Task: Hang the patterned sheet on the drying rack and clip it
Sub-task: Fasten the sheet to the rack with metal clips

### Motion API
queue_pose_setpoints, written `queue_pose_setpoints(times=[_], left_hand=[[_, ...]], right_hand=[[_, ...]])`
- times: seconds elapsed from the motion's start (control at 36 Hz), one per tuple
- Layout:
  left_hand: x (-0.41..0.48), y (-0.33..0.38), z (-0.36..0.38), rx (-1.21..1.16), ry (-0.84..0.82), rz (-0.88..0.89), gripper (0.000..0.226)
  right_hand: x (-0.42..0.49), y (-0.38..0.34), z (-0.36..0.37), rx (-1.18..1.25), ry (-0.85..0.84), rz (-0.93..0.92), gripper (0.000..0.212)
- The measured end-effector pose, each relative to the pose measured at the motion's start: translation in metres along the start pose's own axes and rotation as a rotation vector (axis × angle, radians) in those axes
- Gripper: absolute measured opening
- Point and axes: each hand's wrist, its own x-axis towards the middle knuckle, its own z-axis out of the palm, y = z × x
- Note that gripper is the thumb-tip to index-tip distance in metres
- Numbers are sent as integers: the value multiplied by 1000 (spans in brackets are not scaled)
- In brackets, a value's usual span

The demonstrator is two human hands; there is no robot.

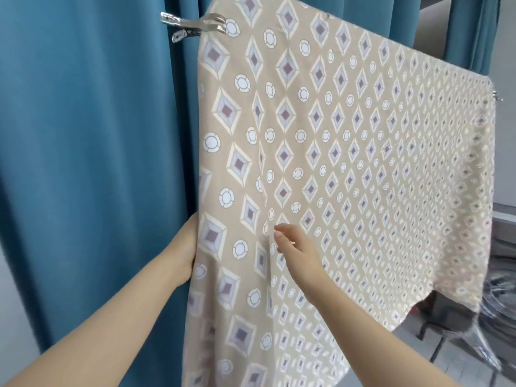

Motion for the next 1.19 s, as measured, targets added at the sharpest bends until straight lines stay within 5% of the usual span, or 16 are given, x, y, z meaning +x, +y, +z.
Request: queue_pose_setpoints(times=[0.31,0.42,0.5,0.61,0.72,0.81,0.89,1.03,1.08,1.19], left_hand=[[-68,-142,-61,169,-250,-188,72],[-94,-186,-69,421,-285,-325,57],[-105,-215,-70,475,-127,-383,16],[-113,-230,-69,486,39,-343,8],[-118,-237,-83,540,420,-286,13],[-124,-243,-85,464,541,-424,51],[-134,-260,-72,569,442,-617,97],[-142,-287,-31,596,212,-643,112],[-142,-293,-16,539,81,-612,101],[-142,-294,2,727,-7,-514,24]], right_hand=[[-129,104,28,-32,-94,371,11],[-170,126,34,-176,-139,502,27],[-194,143,38,-327,-149,581,38],[-210,149,41,-385,-162,624,41],[-215,154,46,-398,-158,637,43],[-212,160,52,-392,-174,649,44],[-209,163,55,-376,-191,659,40],[-215,174,41,-337,-176,686,32],[-221,180,32,-355,-175,709,32],[-230,191,20,-366,-170,768,32]])
